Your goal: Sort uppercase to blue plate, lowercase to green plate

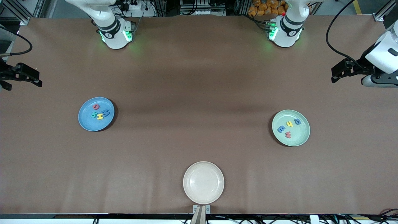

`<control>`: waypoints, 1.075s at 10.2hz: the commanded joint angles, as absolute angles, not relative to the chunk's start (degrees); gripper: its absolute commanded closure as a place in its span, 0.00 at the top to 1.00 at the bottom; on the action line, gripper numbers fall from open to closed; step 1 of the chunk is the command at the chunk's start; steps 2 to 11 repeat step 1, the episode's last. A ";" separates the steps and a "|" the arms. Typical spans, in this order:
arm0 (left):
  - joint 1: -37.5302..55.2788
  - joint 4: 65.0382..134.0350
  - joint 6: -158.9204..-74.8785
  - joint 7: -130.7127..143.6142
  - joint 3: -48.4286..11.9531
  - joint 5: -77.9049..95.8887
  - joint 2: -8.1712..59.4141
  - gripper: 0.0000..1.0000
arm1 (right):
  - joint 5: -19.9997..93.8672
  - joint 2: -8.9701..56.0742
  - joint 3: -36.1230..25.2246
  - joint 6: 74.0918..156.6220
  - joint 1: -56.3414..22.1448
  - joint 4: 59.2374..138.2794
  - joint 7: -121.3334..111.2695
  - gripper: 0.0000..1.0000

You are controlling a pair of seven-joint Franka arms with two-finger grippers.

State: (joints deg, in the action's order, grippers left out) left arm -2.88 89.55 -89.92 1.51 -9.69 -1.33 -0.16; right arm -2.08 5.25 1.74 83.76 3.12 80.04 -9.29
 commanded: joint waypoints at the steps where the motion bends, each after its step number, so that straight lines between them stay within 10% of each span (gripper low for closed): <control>1: -2.37 88.33 -88.86 1.05 -9.40 -1.85 0.09 1.00 | -1.76 5.36 2.02 83.06 3.60 79.19 -9.32 1.00; 11: -2.37 88.33 -88.86 1.05 -9.40 -1.85 0.09 1.00 | -1.76 5.36 2.02 83.06 3.60 79.19 -9.32 1.00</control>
